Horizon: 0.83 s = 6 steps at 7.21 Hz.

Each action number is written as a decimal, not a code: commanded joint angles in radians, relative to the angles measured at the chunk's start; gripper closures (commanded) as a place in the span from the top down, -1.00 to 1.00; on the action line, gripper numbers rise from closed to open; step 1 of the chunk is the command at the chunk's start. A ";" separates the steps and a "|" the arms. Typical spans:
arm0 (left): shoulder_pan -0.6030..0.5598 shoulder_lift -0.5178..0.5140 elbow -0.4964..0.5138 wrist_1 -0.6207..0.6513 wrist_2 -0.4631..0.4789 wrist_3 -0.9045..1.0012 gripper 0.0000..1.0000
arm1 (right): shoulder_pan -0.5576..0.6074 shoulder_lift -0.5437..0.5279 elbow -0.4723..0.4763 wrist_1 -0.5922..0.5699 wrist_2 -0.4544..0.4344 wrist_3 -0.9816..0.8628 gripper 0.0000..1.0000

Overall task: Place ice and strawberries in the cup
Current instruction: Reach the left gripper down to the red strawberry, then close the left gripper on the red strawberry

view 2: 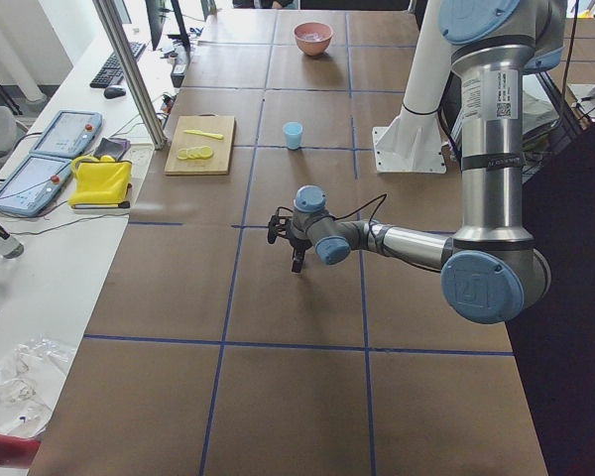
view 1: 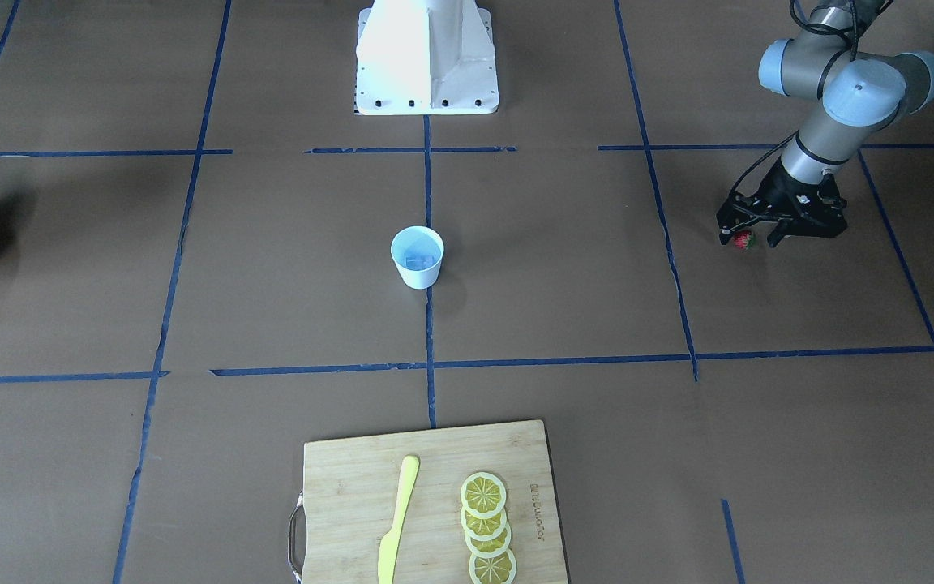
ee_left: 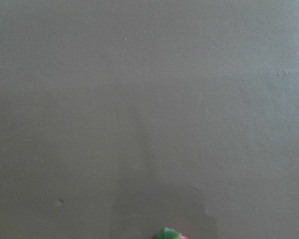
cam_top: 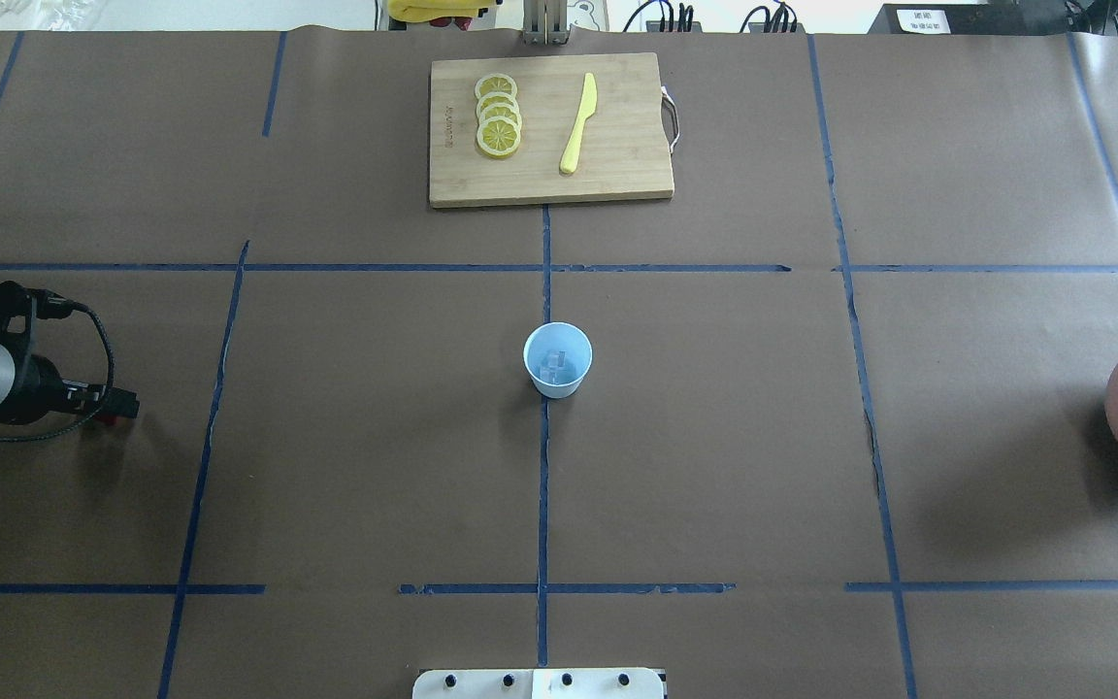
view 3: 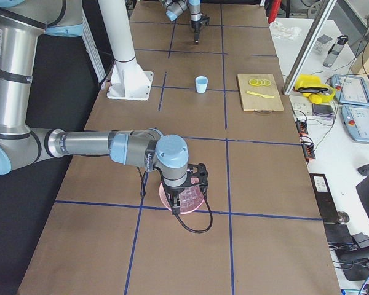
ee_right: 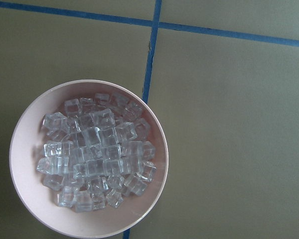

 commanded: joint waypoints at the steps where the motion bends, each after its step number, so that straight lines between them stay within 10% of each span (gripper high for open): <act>1: 0.000 0.004 -0.010 0.001 -0.004 -0.005 -0.17 | 0.000 0.000 0.003 0.000 0.000 0.001 0.98; 3: -0.003 0.009 -0.020 0.002 -0.004 -0.005 -0.87 | 0.000 0.000 0.003 0.000 0.000 0.001 0.98; 6: -0.003 -0.001 -0.107 0.101 -0.069 -0.004 -0.99 | 0.000 0.000 0.003 0.000 0.000 0.002 0.98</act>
